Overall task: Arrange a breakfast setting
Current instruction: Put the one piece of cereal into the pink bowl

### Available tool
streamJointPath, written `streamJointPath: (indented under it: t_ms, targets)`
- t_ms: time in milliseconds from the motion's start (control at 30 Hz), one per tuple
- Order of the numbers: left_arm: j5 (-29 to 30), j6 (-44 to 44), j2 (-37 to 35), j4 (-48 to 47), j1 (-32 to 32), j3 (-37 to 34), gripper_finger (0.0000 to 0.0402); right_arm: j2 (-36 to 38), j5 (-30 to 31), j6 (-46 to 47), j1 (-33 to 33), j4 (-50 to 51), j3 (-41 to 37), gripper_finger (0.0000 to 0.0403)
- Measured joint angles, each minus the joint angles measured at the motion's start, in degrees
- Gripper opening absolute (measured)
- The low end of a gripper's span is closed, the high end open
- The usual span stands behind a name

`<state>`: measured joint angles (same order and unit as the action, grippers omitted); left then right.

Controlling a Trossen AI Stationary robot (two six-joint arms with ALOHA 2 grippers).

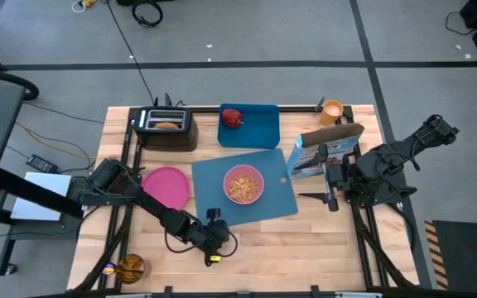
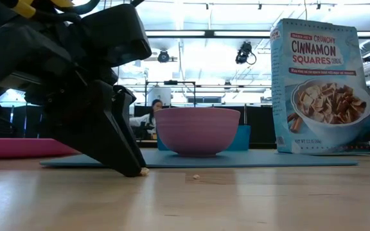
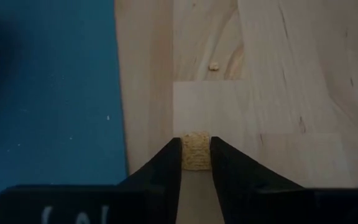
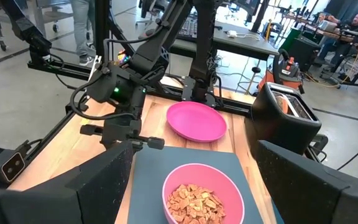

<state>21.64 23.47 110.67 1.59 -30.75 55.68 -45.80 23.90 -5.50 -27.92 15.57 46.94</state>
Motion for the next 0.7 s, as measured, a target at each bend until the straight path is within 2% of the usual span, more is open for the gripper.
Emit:
streamJointPath:
  t_ms: [433,700]
  targets:
    - [0.4,-2.2,-4.4,1.1,1.8,-0.2,0.0087,0.0,0.0,-0.1,0.0,0.0,0.0,0.0348]
    - [0.3,-12.0,-9.1,5.2,6.6,-0.1,0.0087,0.0,0.0,-0.2,0.0,0.1,0.0,0.0348]
